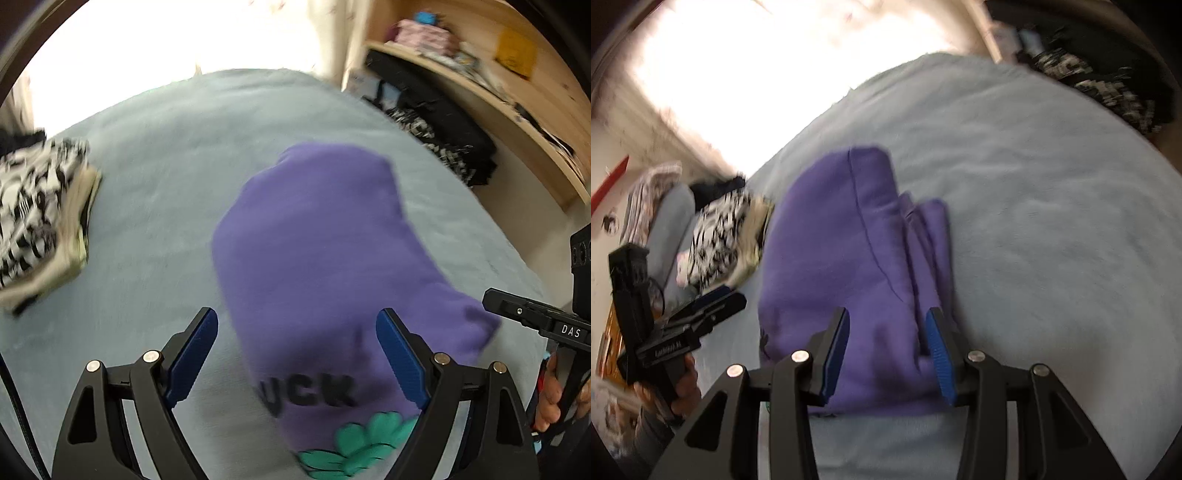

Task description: Fold large clothes

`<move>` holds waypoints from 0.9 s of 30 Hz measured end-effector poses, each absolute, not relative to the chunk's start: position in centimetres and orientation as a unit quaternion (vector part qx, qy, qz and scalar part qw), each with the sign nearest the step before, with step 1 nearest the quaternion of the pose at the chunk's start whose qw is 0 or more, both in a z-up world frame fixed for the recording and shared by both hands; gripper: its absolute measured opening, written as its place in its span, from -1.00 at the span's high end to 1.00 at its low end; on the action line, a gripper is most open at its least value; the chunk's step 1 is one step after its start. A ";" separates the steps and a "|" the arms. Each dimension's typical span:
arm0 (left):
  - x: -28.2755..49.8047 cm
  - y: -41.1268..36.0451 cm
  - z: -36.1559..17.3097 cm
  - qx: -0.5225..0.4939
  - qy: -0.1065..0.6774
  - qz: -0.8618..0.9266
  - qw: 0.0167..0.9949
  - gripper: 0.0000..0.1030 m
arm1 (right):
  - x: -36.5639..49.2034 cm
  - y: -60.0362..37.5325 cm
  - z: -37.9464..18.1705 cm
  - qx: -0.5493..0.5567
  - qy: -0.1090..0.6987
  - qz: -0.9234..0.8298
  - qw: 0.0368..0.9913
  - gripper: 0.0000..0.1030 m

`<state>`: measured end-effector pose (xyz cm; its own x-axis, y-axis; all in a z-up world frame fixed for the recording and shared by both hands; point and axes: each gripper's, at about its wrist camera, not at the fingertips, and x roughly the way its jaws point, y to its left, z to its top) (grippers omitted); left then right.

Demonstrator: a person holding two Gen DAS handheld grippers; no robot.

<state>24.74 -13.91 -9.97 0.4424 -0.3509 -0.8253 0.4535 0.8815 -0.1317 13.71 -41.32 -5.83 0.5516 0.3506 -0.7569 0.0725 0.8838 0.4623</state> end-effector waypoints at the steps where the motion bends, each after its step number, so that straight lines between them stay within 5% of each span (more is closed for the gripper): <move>1: 25.5 -14.1 -10.6 0.054 0.480 -0.235 0.844 -0.66 | 14.8 -41.2 -6.5 0.224 0.481 0.082 0.844 0.17; 7: 28.8 -14.5 -12.9 0.043 0.512 -0.245 0.822 -0.66 | 18.6 -40.8 -10.2 0.233 0.535 0.109 0.805 0.18; 10: 30.1 -14.8 -13.2 0.030 0.514 -0.242 0.823 -0.66 | 19.3 -40.0 -11.1 0.224 0.541 0.120 0.802 0.60; 12: 31.0 -15.0 -13.3 0.028 0.513 -0.238 0.824 -0.66 | 19.3 -39.9 -11.4 0.228 0.540 0.118 0.802 0.70; 27: 31.6 -17.3 -15.1 0.030 0.523 -0.243 0.817 -0.64 | 14.9 -40.4 -15.5 0.272 0.529 0.094 0.798 0.75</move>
<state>31.55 -17.29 -15.09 0.3356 -0.3650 -0.8684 0.4284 0.8802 -0.2044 14.85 -40.44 -15.53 0.4221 0.4387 -0.7933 0.1380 0.8338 0.5346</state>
